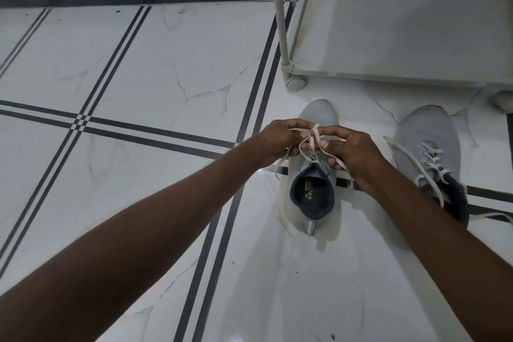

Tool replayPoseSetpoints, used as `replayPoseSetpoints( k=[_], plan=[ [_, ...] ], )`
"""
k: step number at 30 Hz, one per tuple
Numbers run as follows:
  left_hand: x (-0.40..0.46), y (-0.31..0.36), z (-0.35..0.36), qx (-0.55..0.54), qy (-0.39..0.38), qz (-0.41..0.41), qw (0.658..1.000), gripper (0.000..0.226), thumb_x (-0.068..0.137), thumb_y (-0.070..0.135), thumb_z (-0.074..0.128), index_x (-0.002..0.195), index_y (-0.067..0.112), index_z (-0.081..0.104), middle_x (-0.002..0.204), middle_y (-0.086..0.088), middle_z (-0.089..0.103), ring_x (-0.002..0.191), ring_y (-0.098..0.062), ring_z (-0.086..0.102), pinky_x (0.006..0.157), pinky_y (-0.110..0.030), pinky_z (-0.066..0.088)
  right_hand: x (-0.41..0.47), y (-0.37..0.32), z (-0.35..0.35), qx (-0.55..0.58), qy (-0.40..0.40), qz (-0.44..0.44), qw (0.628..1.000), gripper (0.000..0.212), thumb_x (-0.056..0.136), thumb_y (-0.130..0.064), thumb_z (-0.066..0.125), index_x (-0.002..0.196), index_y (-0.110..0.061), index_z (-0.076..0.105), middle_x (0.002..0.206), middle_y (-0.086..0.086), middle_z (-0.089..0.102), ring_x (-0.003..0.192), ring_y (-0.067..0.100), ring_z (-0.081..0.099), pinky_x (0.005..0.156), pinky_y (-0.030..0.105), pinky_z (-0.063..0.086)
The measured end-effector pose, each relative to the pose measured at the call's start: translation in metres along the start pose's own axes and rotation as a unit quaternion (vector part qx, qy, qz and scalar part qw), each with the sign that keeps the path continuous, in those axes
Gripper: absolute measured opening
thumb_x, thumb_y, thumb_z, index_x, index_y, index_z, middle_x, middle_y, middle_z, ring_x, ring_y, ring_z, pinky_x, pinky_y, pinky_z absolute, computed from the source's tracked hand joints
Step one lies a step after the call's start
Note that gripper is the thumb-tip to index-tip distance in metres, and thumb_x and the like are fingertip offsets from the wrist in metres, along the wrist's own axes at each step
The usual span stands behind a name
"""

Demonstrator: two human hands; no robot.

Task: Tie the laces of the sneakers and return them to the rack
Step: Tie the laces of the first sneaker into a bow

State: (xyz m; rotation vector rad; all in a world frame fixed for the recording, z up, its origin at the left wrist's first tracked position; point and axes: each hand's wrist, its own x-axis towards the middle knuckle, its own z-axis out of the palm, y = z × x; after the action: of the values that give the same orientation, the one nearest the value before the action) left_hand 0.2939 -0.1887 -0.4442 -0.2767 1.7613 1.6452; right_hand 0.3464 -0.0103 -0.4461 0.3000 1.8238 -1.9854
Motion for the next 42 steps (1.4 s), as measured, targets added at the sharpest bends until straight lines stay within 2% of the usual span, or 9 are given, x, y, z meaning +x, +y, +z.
replayPoseSetpoints(
  k=[4, 7, 13, 21, 23, 28, 34, 38, 42],
  plan=[
    [0.003, -0.002, -0.002, -0.011, 0.022, -0.015, 1.0, 0.015, 0.09, -0.002, 0.062, 0.105, -0.001, 0.065, 0.082, -0.012, 0.067, 0.058, -0.01, 0.063, 0.054, -0.017, 0.052, -0.003, -0.007, 0.001, -0.066, 0.007, -0.044, 0.997, 0.018, 0.089, -0.008, 0.065, 0.101, -0.02, 0.074, 0.071, 0.001, 0.075, 0.051, 0.014, 0.052, 0.048, 0.022, 0.046],
    [0.005, -0.003, 0.0, -0.004, 0.003, -0.034, 0.999, 0.009, 0.089, -0.005, 0.061, 0.092, -0.001, 0.069, 0.08, -0.015, 0.065, 0.059, -0.012, 0.062, 0.056, -0.017, 0.054, -0.001, -0.009, 0.003, -0.12, 0.027, -0.08, 0.989, 0.016, 0.086, -0.01, 0.071, 0.099, -0.018, 0.073, 0.059, 0.003, 0.07, 0.048, 0.014, 0.058, 0.049, 0.022, 0.051],
    [-0.003, -0.003, 0.002, -0.045, -0.079, -0.07, 0.993, 0.016, 0.097, 0.002, 0.05, 0.106, 0.003, 0.064, 0.084, -0.008, 0.064, 0.073, -0.013, 0.063, 0.071, -0.024, 0.051, 0.008, -0.005, 0.0, -0.154, -0.006, -0.081, 0.985, 0.021, 0.088, -0.006, 0.066, 0.104, -0.02, 0.069, 0.073, 0.019, 0.07, 0.053, 0.018, 0.063, 0.054, 0.027, 0.052],
    [-0.012, 0.004, 0.015, -0.074, -0.088, -0.054, 0.992, 0.017, 0.095, 0.022, 0.06, 0.092, 0.009, 0.07, 0.075, -0.005, 0.062, 0.07, -0.014, 0.059, 0.085, -0.032, 0.049, 0.013, 0.006, -0.013, -0.145, -0.011, -0.041, 0.988, 0.018, 0.088, -0.006, 0.067, 0.102, -0.013, 0.058, 0.079, 0.027, 0.07, 0.054, 0.021, 0.061, 0.054, 0.03, 0.051],
    [-0.009, 0.006, 0.02, -0.031, -0.06, -0.022, 0.997, 0.016, 0.093, 0.022, 0.064, 0.09, 0.007, 0.071, 0.07, -0.006, 0.062, 0.064, -0.013, 0.059, 0.073, -0.026, 0.054, 0.013, 0.015, -0.017, -0.088, -0.011, -0.009, 0.996, 0.015, 0.088, -0.005, 0.068, 0.099, -0.006, 0.058, 0.08, 0.032, 0.066, 0.058, 0.026, 0.058, 0.057, 0.033, 0.049],
    [-0.002, -0.001, 0.015, -0.052, 0.1, 0.018, 0.993, 0.024, 0.09, 0.016, 0.068, 0.105, -0.004, 0.069, 0.075, -0.008, 0.064, 0.06, -0.009, 0.061, 0.061, -0.022, 0.056, 0.011, 0.018, -0.018, 0.031, -0.023, 0.009, 0.999, 0.011, 0.09, 0.003, 0.06, 0.085, -0.007, 0.061, 0.074, 0.016, 0.064, 0.057, 0.019, 0.057, 0.058, 0.029, 0.05],
    [-0.004, -0.012, 0.019, -0.054, 0.196, -0.014, 0.979, 0.017, 0.08, 0.012, 0.078, 0.084, 0.0, 0.067, 0.072, -0.011, 0.069, 0.059, -0.016, 0.065, 0.052, -0.023, 0.057, 0.009, 0.017, -0.016, 0.117, -0.035, 0.024, 0.992, 0.011, 0.09, 0.003, 0.058, 0.087, -0.007, 0.06, 0.079, 0.014, 0.066, 0.062, 0.016, 0.061, 0.066, 0.024, 0.054],
    [-0.004, -0.008, 0.028, -0.06, 0.114, -0.038, 0.991, 0.02, 0.084, 0.004, 0.073, 0.097, -0.009, 0.068, 0.072, -0.016, 0.069, 0.054, -0.016, 0.066, 0.051, -0.022, 0.055, 0.009, 0.013, -0.012, 0.079, -0.015, 0.022, 0.997, 0.007, 0.087, -0.001, 0.064, 0.092, -0.003, 0.059, 0.075, 0.015, 0.066, 0.059, 0.019, 0.06, 0.06, 0.026, 0.055],
    [-0.01, -0.006, 0.02, -0.076, 0.0, -0.02, 0.997, 0.013, 0.094, 0.0, 0.057, 0.099, -0.008, 0.066, 0.082, -0.018, 0.068, 0.066, -0.015, 0.069, 0.063, -0.02, 0.056, 0.011, 0.009, -0.012, 0.077, 0.03, 0.039, 0.996, 0.02, 0.083, -0.007, 0.072, 0.094, -0.006, 0.056, 0.067, 0.008, 0.065, 0.052, 0.018, 0.058, 0.054, 0.024, 0.054]
  ],
)
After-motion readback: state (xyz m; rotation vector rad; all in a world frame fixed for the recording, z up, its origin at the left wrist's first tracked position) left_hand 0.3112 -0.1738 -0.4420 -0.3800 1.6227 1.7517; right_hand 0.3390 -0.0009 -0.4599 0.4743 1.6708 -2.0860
